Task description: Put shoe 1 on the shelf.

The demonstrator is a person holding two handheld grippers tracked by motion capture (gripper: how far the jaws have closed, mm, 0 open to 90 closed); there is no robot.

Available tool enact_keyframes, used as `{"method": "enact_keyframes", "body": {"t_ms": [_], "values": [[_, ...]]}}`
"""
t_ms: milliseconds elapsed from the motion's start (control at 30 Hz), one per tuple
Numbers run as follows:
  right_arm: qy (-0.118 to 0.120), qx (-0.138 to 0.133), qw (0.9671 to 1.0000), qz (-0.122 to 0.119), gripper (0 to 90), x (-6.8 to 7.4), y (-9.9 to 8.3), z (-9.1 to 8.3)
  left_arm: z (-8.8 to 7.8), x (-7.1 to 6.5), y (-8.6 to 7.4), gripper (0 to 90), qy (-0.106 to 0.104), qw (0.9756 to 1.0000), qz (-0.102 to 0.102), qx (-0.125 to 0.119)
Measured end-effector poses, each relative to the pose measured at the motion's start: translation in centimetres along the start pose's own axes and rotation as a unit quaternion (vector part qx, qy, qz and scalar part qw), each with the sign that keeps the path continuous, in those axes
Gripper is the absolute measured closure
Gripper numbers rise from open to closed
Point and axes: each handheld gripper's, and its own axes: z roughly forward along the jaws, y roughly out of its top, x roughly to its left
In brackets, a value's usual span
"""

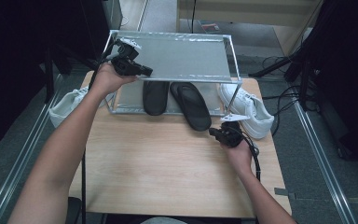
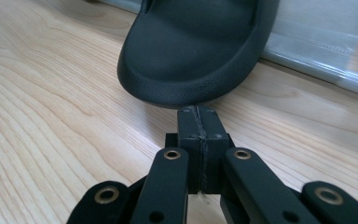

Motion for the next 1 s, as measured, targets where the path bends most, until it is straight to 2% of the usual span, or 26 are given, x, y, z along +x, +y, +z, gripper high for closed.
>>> {"method": "enact_keyframes", "body": {"t_ms": [367, 633, 767, 900, 1000], "values": [[0.014, 0.0, 0.9998, -0.015, 90.0, 1.8, 1.1, 1.8, 0.0, 0.0, 0.0, 88.7, -0.001, 1.0, -0.001, -0.001], [0.033, -0.004, 0.9994, -0.004, 90.0, 3.2, 2.3, 3.8, 0.0, 0.0, 0.0, 88.7, 0.001, 1.0, -0.001, -0.001], [0.035, -0.005, 0.9993, -0.008, 90.0, 4.0, 2.8, 4.8, -0.1, -0.1, -0.1, 88.6, 0.003, 1.0, 0.001, 0.0], [0.04, -0.002, 0.9992, 0.001, 90.0, 4.2, 3.3, 5.5, 0.0, 0.0, -0.1, 88.5, 0.001, 1.0, 0.001, -0.001], [0.039, -0.003, 0.9993, -0.001, 90.0, 4.3, 3.5, 5.8, 0.0, 0.0, -0.1, 88.5, 0.001, 1.0, -0.002, -0.002]]}}
